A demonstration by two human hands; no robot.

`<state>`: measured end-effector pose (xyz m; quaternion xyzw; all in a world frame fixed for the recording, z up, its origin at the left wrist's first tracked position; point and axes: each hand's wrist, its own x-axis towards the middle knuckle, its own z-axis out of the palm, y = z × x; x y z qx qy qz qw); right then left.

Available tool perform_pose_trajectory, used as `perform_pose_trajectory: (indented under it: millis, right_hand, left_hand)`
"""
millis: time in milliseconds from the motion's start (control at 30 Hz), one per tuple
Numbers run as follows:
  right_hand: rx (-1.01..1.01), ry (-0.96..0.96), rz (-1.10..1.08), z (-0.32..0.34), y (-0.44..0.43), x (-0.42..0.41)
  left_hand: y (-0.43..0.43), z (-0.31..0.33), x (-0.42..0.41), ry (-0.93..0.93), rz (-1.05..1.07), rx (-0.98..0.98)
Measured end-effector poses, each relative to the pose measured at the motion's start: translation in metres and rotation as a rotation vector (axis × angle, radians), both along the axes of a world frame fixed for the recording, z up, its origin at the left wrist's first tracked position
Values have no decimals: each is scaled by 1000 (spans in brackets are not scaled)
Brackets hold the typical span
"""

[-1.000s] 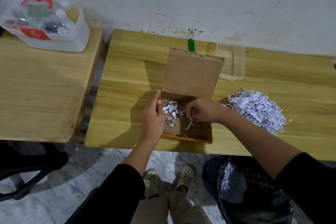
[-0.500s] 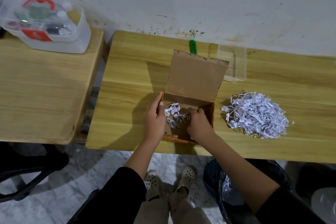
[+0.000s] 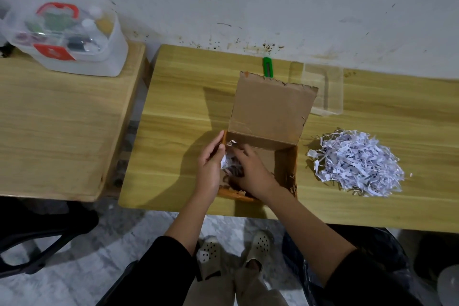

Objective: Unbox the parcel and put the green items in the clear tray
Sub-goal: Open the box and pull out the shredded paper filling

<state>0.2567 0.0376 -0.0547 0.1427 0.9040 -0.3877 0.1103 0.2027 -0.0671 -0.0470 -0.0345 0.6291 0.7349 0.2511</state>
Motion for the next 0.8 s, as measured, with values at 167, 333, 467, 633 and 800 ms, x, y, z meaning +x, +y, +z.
perform_pose_trajectory:
  millis: [167,333,467,633,800]
  right_hand:
    - [-58,137,-73,-2,-10,-14]
    - [-59,159,-42,-6,-9,-16]
    - [-85,196,-56,5,1,-3]
    - [-102,398,-259,43,44,25]
    - [-1,517,-466,63,141,81]
  left_hand:
    - [1,-2,0,-4,4,-4]
    - [0,-4,2,52,-13,-95]
    - [3,5,3,107,32,-244]
    - [21,34,2,262,220,-499]
    - [85,68,30,695,219,-472]
